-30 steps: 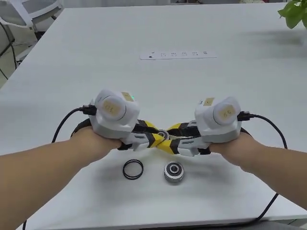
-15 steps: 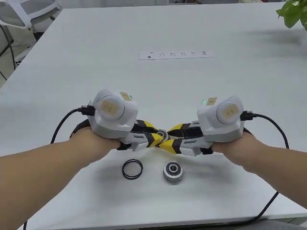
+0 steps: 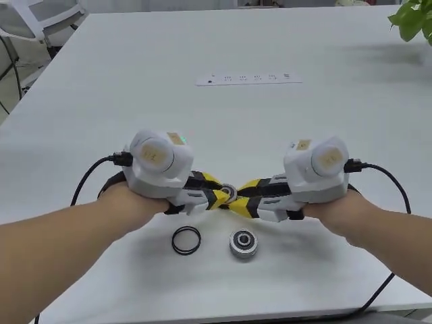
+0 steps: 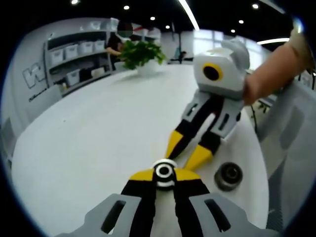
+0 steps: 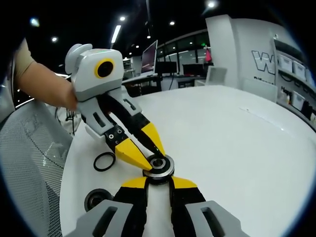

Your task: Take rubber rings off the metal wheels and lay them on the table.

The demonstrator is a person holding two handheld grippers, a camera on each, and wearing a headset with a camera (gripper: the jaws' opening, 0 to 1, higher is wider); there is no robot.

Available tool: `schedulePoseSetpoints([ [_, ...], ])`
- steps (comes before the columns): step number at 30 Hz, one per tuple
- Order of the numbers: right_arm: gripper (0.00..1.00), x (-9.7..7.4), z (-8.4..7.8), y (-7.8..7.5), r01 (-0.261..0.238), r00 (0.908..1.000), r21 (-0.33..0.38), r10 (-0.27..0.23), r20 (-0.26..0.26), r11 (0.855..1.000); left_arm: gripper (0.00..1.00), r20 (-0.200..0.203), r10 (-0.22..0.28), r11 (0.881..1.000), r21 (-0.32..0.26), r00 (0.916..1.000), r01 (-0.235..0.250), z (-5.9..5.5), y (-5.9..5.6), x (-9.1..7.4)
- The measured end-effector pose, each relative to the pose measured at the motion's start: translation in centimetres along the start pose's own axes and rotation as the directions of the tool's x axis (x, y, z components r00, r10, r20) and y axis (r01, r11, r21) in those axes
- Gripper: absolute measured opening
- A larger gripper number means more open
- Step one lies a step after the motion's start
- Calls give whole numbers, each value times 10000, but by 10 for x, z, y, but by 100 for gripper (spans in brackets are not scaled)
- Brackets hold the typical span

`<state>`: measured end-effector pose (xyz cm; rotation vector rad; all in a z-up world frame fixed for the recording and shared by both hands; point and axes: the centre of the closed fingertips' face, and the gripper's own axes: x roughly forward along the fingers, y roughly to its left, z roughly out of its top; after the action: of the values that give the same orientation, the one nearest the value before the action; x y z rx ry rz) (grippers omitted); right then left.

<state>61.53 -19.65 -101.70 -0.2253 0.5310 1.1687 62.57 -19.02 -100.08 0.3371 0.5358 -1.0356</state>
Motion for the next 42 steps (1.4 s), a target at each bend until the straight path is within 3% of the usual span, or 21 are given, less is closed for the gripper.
schedulePoseSetpoints([
  [25,1,-4,-3,1,-80,10000,509,78,28,9987,13,5,87,9999,-91,10000,-87,-1,0,0],
  [42,0,-6,-3,-1,-62,9998,1591,35,172,9872,13,-54,140,9999,-25,9999,-140,-1,0,1],
])
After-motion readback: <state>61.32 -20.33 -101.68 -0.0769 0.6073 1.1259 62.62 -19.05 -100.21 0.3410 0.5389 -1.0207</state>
